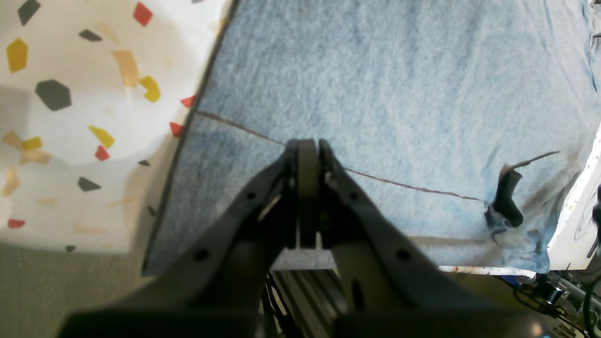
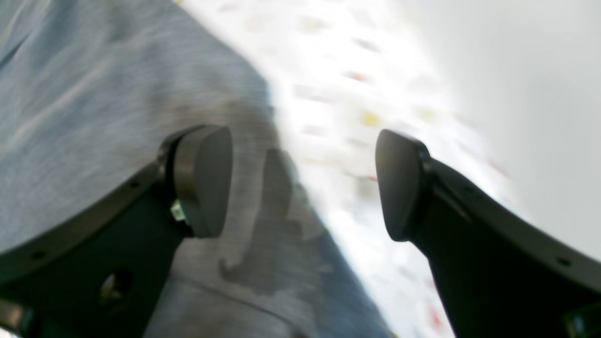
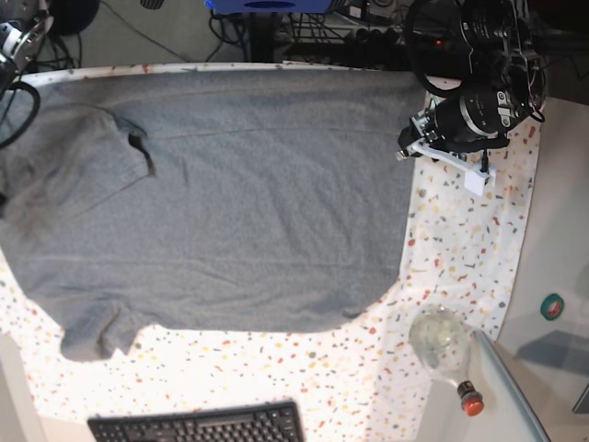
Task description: Layout the t-shirt on the table in an organized manner, then fold the t-shirt properly
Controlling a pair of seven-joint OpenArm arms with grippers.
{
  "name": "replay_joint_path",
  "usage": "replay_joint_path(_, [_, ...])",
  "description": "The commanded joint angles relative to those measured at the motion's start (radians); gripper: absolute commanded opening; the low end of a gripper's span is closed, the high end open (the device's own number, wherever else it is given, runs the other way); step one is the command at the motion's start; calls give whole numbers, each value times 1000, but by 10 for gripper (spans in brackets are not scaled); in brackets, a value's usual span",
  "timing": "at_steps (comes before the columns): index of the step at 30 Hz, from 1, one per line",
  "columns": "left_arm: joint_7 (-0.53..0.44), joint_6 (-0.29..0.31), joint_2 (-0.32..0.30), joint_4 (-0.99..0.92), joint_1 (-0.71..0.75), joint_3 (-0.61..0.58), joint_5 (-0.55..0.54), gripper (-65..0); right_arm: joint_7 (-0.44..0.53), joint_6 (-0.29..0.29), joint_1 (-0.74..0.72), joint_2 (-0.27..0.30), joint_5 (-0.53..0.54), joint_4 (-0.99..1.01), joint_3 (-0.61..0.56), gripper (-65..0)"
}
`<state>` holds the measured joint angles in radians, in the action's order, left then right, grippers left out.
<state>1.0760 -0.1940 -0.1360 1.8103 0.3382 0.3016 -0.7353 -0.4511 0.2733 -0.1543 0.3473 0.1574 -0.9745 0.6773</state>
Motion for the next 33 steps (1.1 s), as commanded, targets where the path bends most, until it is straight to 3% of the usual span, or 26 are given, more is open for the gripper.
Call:
replay_joint_path(1, [-10, 3, -7, 21, -3, 5, -11, -650, 41, -1, -18, 26, 9, -14, -18, -203])
replay_joint_path(4, [-10, 3, -9, 22, -3, 6, -11, -650, 61, -12, -63, 26, 9, 18, -57, -203])
replay_joint_path(8, [-10, 3, -12, 22, -1, 6, -10, -650, 64, -85, -120, 63, 9, 168, -64, -203])
replay_joint_path(15, [-12, 3, -24, 104, 0, 6, -10, -650, 213, -84, -156, 103, 9, 369, -67, -198])
replay_joint_path(20, [-12, 3, -24, 119, -18, 6, -10, -650, 229, -84, -190, 112, 9, 450, -67, -197])
replay_joint_path(30, [-12, 3, -23, 119, -14, 6, -7, -650, 358, -90, -202, 106, 8, 579, -67, -204])
replay_joint_path(32, [-12, 3, -23, 119, -14, 6, -8, -650, 364, -90, -202, 106, 8, 579, -67, -249])
replay_joint_path(33, [-12, 3, -23, 119, -14, 6, -8, -650, 366, -90, -202, 106, 8, 576, -67, -314])
